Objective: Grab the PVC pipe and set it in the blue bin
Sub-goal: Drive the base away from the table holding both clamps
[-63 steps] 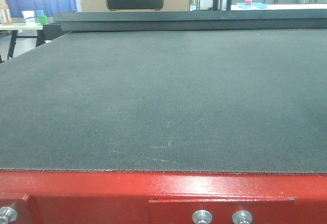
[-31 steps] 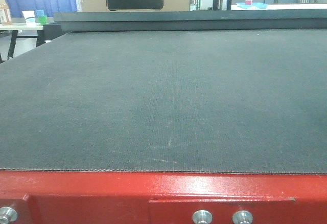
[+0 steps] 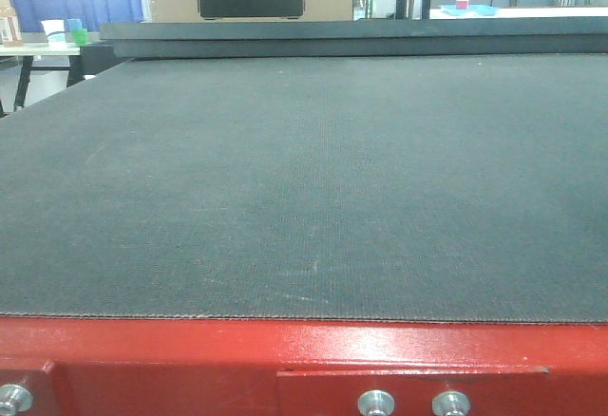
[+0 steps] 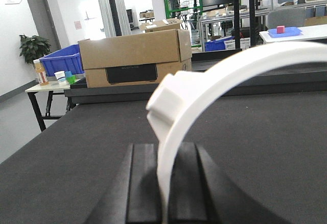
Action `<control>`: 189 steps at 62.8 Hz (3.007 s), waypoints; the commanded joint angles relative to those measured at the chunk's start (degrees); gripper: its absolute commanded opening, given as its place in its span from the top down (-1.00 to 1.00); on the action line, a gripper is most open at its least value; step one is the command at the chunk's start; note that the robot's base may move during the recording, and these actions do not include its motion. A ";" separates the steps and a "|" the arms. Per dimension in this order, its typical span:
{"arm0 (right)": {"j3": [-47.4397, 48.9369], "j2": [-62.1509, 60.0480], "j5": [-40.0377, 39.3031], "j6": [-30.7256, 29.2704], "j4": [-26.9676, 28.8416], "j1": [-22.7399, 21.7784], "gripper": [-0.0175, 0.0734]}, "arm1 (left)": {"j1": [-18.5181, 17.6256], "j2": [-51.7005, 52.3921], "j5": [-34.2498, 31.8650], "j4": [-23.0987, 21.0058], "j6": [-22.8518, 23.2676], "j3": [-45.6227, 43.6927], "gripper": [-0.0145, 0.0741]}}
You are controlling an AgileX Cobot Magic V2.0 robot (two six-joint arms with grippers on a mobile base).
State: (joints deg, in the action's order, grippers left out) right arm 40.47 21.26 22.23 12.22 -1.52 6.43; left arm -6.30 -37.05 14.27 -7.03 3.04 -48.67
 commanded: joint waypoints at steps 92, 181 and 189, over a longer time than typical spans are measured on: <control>-0.03 -0.34 -1.24 -0.30 -0.17 0.07 0.98 | -7.95 0.33 -1.78 -0.14 0.23 -0.17 0.92; -0.03 -0.34 -1.24 -0.30 -0.17 0.07 0.98 | -7.01 0.59 -1.78 -0.14 0.23 -0.17 0.92; -0.03 -0.34 -1.24 -0.30 -0.17 0.07 0.98 | -7.01 0.59 -1.78 -0.14 0.23 -0.17 0.92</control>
State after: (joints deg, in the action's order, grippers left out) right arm 40.47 21.26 22.23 12.09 -1.52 6.43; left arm -13.55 -36.74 14.19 -6.82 3.04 -48.67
